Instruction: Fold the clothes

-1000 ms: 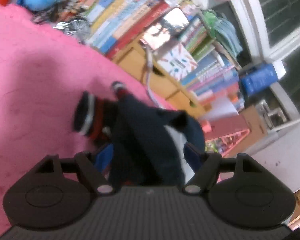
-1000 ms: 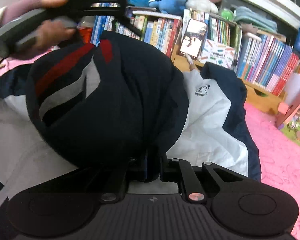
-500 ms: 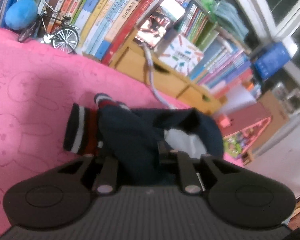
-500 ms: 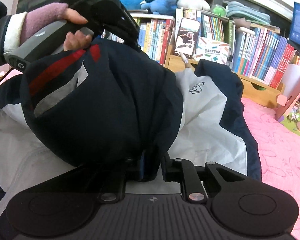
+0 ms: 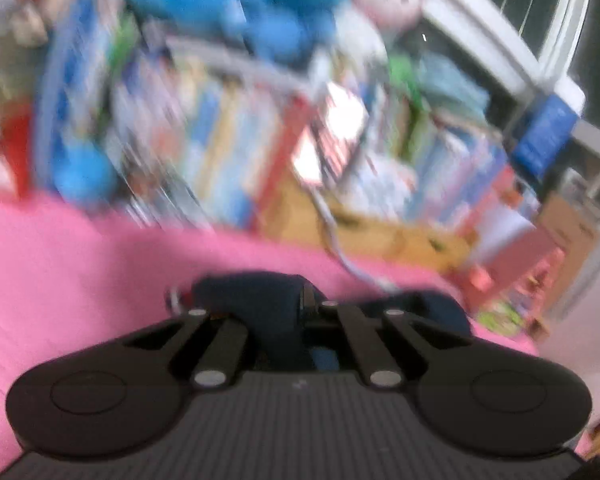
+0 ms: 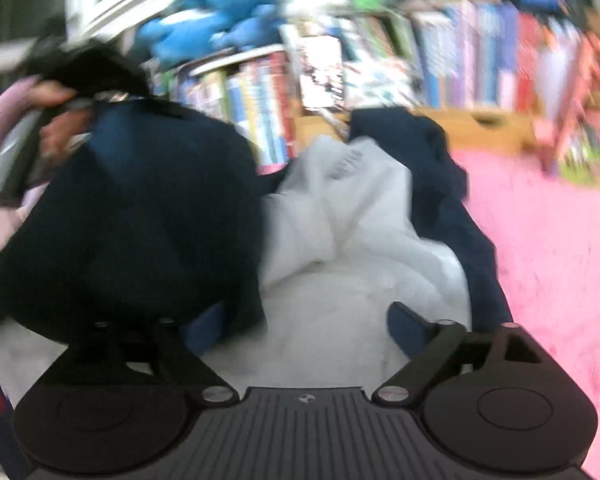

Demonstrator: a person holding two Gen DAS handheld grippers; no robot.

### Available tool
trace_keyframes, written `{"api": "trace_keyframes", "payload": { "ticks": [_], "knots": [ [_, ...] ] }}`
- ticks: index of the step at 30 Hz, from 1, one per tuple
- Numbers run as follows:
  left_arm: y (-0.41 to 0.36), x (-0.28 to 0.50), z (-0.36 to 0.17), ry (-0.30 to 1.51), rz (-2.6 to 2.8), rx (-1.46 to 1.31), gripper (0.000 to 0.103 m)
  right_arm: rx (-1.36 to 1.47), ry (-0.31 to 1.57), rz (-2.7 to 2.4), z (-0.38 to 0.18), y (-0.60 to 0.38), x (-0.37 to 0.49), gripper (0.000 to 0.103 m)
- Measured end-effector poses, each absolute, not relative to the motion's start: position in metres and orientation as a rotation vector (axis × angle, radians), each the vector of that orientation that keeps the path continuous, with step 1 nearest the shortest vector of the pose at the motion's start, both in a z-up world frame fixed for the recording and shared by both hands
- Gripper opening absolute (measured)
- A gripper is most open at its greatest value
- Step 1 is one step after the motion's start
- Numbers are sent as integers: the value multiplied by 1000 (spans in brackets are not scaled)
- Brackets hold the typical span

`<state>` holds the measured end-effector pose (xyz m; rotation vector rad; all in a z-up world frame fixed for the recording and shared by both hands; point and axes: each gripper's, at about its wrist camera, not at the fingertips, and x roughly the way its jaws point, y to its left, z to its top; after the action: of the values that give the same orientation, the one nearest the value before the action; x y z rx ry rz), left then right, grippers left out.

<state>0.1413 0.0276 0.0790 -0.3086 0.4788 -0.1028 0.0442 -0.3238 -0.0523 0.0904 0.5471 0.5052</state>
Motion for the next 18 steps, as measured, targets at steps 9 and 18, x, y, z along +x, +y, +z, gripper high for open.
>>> {"api": "trace_keyframes", "payload": {
  "ticks": [9, 18],
  "knots": [
    [178, 75, 159, 189, 429, 66, 2, 74, 624, 457, -64, -315, 54, 102],
    [306, 72, 65, 382, 667, 54, 3, -109, 644, 400, -71, -287, 49, 103]
  ]
}}
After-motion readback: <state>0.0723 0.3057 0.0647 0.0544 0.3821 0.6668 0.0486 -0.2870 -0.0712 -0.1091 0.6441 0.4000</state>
